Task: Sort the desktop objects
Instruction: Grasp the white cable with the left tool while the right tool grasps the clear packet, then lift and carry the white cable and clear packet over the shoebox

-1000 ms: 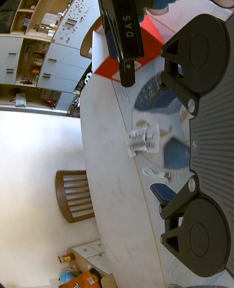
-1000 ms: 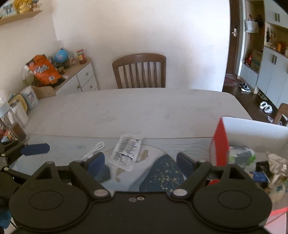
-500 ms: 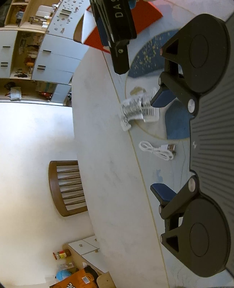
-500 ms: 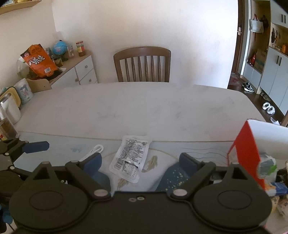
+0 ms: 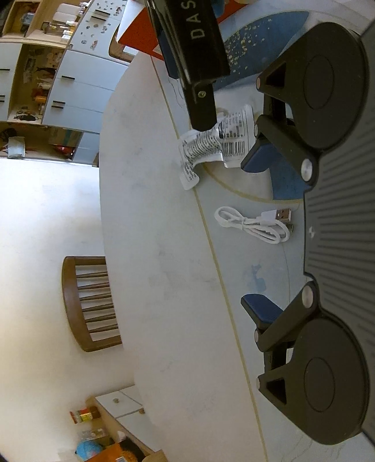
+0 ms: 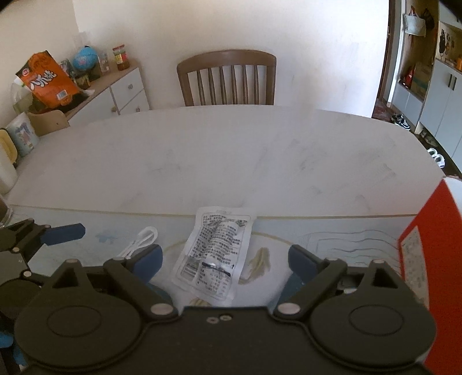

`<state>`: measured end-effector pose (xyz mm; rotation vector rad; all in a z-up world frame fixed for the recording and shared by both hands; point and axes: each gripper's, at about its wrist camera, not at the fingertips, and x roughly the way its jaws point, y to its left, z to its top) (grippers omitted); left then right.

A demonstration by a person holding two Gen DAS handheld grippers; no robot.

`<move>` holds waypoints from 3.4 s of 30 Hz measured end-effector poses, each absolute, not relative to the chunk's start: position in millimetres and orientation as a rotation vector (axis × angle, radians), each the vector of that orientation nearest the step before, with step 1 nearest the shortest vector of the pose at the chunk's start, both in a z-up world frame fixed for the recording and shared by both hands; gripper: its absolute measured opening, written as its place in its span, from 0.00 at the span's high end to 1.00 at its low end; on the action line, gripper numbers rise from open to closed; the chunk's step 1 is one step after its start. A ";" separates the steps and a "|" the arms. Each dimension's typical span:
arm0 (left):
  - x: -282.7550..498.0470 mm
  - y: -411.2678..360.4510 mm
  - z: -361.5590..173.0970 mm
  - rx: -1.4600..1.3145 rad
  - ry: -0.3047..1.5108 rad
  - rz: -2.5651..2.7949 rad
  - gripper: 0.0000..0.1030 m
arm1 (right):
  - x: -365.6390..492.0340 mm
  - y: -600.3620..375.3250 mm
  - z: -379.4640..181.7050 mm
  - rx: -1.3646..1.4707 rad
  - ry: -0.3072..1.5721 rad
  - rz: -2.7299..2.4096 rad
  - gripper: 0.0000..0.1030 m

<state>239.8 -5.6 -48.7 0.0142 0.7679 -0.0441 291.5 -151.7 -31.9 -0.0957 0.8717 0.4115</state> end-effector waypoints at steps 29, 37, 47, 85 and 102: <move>255.4 -7.6 -71.7 -0.009 0.753 -0.081 0.43 | 328.2 -126.6 -76.7 -0.101 0.977 0.366 0.14; 253.7 -20.5 -71.0 0.060 0.738 -0.109 0.81 | 324.2 -126.2 -77.7 -0.144 0.960 0.368 0.29; 258.8 -16.8 -67.8 0.024 0.750 -0.109 0.90 | 320.8 -129.4 -73.4 -0.133 0.953 0.366 0.42; 207.0 -21.7 -5.1 -0.108 0.759 -0.126 0.90 | 261.2 -171.5 -4.5 -0.092 0.905 0.394 0.44; 176.0 -74.9 39.0 -0.106 0.753 -0.176 0.90 | 221.7 -231.0 40.0 -0.035 0.848 0.382 0.44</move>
